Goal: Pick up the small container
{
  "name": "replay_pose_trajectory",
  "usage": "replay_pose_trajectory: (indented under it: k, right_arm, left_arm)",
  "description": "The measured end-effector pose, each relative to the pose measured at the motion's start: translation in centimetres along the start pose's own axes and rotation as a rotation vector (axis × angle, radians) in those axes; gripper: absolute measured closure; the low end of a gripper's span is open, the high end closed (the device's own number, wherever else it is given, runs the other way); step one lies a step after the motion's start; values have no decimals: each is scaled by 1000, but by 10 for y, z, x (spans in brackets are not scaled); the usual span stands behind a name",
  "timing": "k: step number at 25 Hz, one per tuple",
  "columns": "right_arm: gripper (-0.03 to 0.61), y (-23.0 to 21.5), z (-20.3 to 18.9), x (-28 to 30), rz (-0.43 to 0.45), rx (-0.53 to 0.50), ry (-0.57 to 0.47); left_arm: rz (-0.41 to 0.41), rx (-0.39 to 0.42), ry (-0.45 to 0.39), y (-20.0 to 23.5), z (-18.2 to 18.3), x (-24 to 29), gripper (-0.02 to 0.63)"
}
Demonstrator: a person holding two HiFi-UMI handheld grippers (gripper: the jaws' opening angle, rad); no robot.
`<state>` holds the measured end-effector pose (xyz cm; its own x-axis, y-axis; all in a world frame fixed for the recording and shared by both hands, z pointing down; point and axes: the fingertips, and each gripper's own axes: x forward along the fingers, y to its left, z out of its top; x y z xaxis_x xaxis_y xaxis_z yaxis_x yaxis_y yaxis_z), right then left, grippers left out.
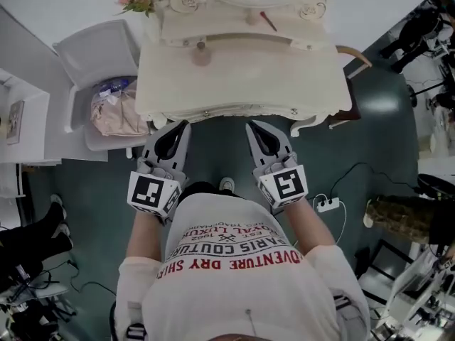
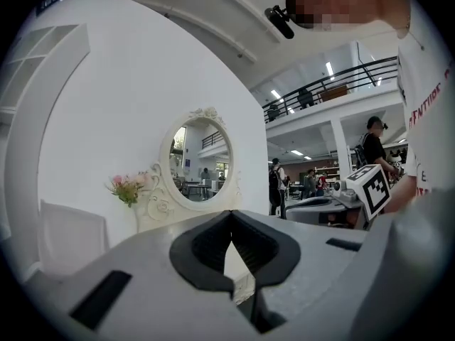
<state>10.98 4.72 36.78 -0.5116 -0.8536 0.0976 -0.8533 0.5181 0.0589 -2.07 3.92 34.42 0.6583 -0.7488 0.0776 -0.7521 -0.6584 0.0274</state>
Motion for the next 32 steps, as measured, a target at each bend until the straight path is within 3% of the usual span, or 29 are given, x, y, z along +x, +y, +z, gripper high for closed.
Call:
replay_pose_trajectory:
  k: [11,20,28,32]
  right_arm:
    - [580,-72,-23,74,80,7,30]
    - [580,-130,-25,181,116,19,59]
    - [580,-175,-38,261,100,35,38]
    - [580,-182,-57,285,115,46,70]
  left_arm:
    - [87,-12,89,48,-34,93,606]
    - [63,-44,90,122,-47,184,606]
    - [47,-33,103,178,-84,251,604]
    - [20,-56,155,189,-119,272,522]
